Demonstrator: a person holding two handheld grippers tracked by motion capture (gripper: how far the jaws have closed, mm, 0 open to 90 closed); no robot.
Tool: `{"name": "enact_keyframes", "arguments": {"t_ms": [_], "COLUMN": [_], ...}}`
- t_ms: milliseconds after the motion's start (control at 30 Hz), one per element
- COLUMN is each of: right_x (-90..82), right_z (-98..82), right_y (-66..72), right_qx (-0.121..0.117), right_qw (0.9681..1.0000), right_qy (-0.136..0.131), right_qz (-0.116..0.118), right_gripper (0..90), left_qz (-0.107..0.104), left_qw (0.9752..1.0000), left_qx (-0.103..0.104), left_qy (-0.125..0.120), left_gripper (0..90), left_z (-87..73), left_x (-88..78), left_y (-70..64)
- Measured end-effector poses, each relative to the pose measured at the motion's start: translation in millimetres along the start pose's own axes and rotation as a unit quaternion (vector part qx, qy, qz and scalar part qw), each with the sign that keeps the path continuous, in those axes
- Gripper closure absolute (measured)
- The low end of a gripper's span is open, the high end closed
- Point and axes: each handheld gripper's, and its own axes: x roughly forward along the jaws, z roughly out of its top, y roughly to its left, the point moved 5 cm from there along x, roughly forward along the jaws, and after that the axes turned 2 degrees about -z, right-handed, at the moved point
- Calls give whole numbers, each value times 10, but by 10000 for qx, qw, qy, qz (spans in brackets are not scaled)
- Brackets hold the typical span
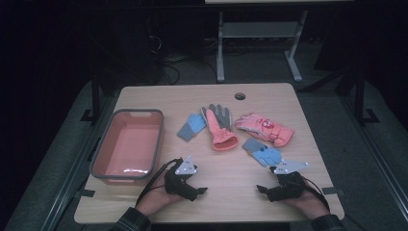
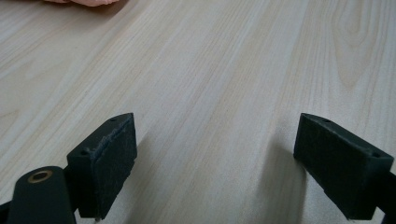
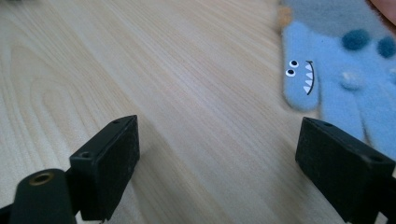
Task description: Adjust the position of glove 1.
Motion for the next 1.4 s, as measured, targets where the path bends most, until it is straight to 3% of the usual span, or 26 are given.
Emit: {"name": "enact_keyframes", "arguments": {"t_ms": [467,733,1100,1200,1400], "right_x": [3,-100,-66,-52,-9], "right_z": [4,84,269,321,421], "right_y": [-1,-35,-126,-150,-214], "right_qx": [4,137,290,382,344], "right_qw": [10000,9999,9995,9993,9994], "right_qy": [-11,6,77,39,-12], "right_qz": [15,-36,-109,-36,-14], "right_gripper": [145,481,844,896,898], "left_qz": [-94,-81,-109,-138,-135], "left_qw": [9999,9999,9999,9998,9999], "left_qx": [34,68,59,94,89], "left_qy": [-52,-23,-30,-50,-48], "left_gripper": [125,125,125,126,125], "left_z": [-52,-65,-75,-78,-77], "left_x": [-55,-69,-83,-82,-81], "left_y": [-14,-19,-25,-20,-17]}}
